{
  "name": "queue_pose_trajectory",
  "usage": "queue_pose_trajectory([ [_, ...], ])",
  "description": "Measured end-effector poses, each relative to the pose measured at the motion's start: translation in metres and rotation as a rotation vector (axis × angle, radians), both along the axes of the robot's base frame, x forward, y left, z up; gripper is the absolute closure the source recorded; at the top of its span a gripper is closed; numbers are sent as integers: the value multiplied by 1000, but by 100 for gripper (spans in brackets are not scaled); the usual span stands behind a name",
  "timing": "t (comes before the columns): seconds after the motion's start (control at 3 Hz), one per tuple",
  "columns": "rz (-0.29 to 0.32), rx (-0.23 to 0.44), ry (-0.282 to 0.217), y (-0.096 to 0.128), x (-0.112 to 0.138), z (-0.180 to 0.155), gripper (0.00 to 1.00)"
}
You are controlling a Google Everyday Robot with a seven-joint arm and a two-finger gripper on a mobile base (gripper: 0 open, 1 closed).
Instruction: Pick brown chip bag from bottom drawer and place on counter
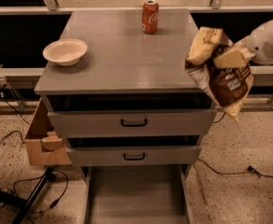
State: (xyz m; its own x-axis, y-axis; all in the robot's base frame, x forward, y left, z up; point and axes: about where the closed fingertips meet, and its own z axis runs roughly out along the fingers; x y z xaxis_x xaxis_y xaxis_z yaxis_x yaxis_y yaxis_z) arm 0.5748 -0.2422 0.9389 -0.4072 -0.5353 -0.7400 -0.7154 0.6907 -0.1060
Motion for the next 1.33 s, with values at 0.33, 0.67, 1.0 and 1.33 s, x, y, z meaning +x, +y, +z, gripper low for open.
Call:
queue_pose_trajectory([
  [0.33, -128, -64, -87, 5, 22, 59, 100],
  [0.67, -186, -79, -178, 8, 40, 83, 100],
  [1.0, -168, -63, -245, 14, 80, 84, 100],
  [1.33, -125, -28, -269, 28, 126, 73, 100],
])
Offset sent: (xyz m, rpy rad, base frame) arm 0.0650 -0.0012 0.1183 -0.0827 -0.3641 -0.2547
